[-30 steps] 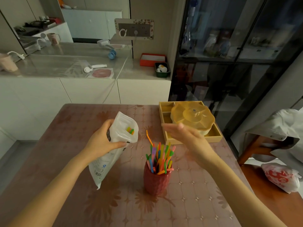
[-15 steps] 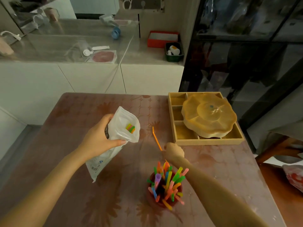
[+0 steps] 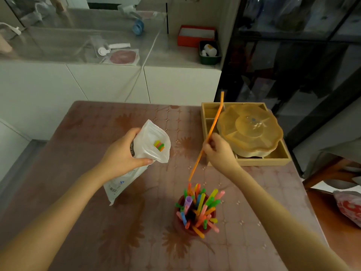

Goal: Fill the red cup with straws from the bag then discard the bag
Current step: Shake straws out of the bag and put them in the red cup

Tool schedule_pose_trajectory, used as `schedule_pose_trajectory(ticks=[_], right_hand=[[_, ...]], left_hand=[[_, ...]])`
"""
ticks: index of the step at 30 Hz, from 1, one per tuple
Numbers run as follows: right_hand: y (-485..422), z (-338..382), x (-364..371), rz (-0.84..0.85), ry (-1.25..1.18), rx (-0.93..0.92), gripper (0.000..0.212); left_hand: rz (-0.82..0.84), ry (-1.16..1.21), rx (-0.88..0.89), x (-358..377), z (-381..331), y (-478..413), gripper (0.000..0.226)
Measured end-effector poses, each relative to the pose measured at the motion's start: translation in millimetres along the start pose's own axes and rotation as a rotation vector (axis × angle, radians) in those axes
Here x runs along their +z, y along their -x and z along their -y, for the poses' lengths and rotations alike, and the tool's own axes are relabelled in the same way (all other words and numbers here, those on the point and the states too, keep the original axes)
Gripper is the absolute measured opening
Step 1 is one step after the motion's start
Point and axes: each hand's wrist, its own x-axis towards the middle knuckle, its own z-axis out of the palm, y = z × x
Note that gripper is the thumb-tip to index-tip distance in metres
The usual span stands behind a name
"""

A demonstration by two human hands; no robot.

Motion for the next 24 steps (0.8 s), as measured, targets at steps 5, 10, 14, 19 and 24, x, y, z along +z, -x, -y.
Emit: schedule_pose_trajectory(ticks=[5,10,14,19,24], right_hand=[[70,72,-83,-0.239,-0.363,-0.236,0.012],[132,101,-100,-0.235,-0.374,-0.450,0.008],[148,88,-75,-0.165,0.050,-0.610,0.019],[149,61,-43,-0.097,0.515,-0.560,0.020],[152,83,-71,-0.038,0.104,-0.391,0.052]], left_hand=[[-0.021,-0.013,0.044,-4,-16,20,0.077],[-0.061,-0.009,0.064,-12,-27,40,0.079],[-0.090,0.007,0.093,-20,-34,54,0.078],[-0.092,0.016,0.123,-23,-40,67,0.078],[-0.095,-0.019,0.150,-25,-46,74,0.078]])
